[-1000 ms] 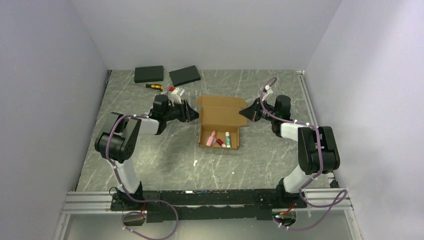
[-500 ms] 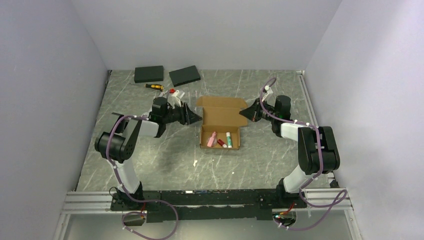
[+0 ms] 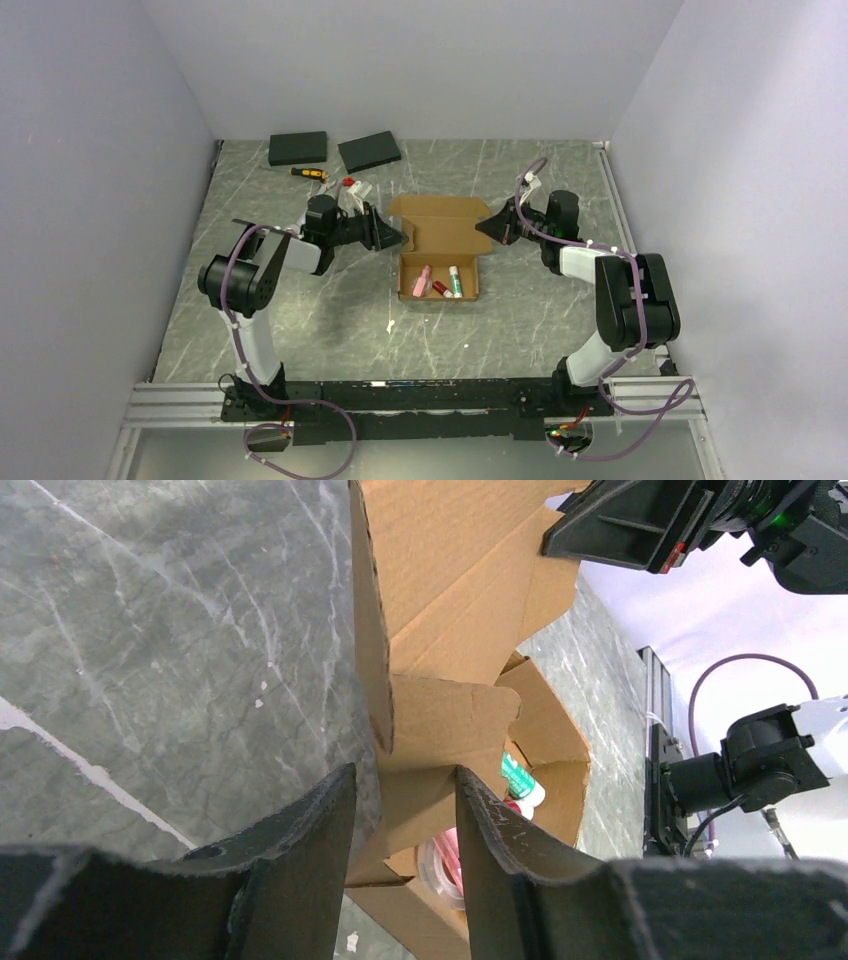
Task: Fold the paper box
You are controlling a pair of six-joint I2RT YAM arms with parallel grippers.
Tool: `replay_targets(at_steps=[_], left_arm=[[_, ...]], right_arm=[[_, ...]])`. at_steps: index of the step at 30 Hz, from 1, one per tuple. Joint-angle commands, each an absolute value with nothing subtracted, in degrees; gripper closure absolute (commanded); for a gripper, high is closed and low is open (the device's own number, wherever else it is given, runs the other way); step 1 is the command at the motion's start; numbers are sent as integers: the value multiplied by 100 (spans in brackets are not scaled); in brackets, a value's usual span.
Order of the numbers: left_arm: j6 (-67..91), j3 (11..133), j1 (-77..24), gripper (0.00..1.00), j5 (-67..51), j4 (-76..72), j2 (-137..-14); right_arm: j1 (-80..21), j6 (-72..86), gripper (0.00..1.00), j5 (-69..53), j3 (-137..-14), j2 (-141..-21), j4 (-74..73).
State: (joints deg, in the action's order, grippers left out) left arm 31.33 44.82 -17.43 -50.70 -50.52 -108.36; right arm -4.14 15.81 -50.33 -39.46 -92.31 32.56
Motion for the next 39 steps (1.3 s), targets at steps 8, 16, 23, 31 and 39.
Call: replay_targets(at_steps=[8,16,23,31,39], left_arm=[[3545,4661,-1740,64,-5572,-6107,-11151],[3820,4720,-1738,88,-5835,-6554,-11354],[3823,4734,-1740,97,-5875,-6642,-11398],[3359,4720,-1740,100,-5876,-6265,-11297],[2727,4554,-1740,100,-5840,-5989,-11128]], right_arm=[[-484,1209,99,-5396,-4083,-8956,3281],[-501,1117,99,-5396,-4120,-8975,3163],[-511,1075,98,-5409,-4144,-8989,3089],[-506,508,68,-5701,-4443,-8828,2235],[121,53,32,-6508,-4639,-8210,1401]])
